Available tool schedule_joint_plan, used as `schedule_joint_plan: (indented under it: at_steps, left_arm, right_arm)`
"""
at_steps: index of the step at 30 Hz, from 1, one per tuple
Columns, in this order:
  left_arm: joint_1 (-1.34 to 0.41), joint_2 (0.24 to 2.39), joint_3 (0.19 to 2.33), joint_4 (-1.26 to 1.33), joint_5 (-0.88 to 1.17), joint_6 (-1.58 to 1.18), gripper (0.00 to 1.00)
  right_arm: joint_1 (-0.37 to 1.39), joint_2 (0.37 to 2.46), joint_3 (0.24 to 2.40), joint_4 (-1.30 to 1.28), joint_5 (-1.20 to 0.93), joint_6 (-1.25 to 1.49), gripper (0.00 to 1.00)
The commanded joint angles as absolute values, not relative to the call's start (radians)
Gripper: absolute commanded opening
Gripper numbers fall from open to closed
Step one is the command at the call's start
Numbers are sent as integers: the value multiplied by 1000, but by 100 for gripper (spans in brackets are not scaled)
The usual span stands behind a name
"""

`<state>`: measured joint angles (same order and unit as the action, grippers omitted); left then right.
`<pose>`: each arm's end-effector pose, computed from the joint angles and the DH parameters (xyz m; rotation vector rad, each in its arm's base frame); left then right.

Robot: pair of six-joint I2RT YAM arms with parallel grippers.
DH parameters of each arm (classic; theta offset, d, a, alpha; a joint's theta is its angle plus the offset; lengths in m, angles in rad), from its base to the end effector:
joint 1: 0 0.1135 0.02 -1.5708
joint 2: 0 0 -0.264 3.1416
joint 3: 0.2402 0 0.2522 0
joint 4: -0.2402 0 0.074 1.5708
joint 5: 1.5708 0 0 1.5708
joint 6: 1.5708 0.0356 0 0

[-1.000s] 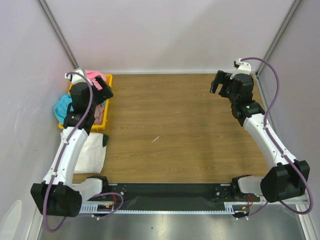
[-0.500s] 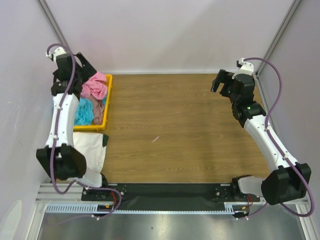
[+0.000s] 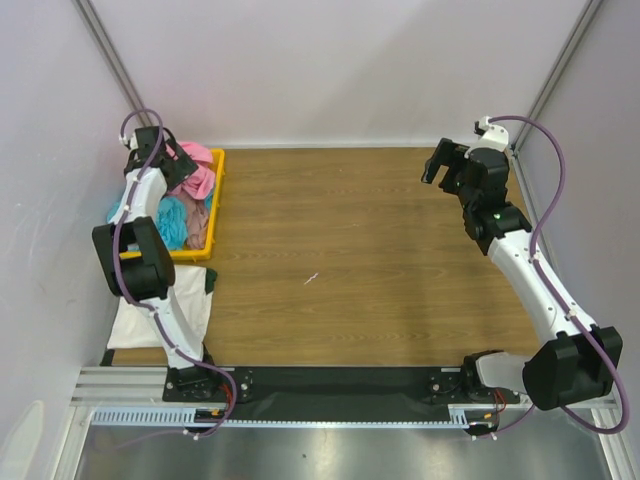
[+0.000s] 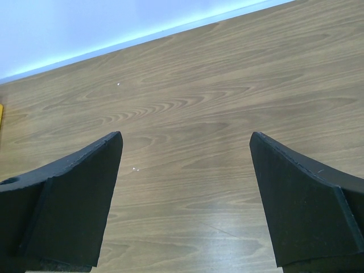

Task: Fold and stack the t-shirts
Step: Grab the tshirt from the pile

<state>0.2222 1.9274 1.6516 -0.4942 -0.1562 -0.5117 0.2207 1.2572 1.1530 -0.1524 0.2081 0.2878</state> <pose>0.4305 0.1029 0.2759 -0.9072 2.1454 0.0381 0.2882 0.0571 0.3712 0.2075 1.8132 0.1691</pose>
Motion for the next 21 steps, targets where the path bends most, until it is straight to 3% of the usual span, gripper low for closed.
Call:
schedule_joint_plan:
  at_steps: [1, 10, 21]
  left_arm:
    - [229, 1951, 1720, -376, -201, -479, 100]
    - [230, 2003, 1666, -203, -221, -454, 100]
    - [229, 2081, 1684, -101, -210, -379, 84]
  right_arm:
    - [229, 1216, 1158, -138, 252, 298, 100]
    - [242, 1203, 1134, -144, 308, 307, 100]
    - [258, 1267, 1229, -167, 327, 253, 100]
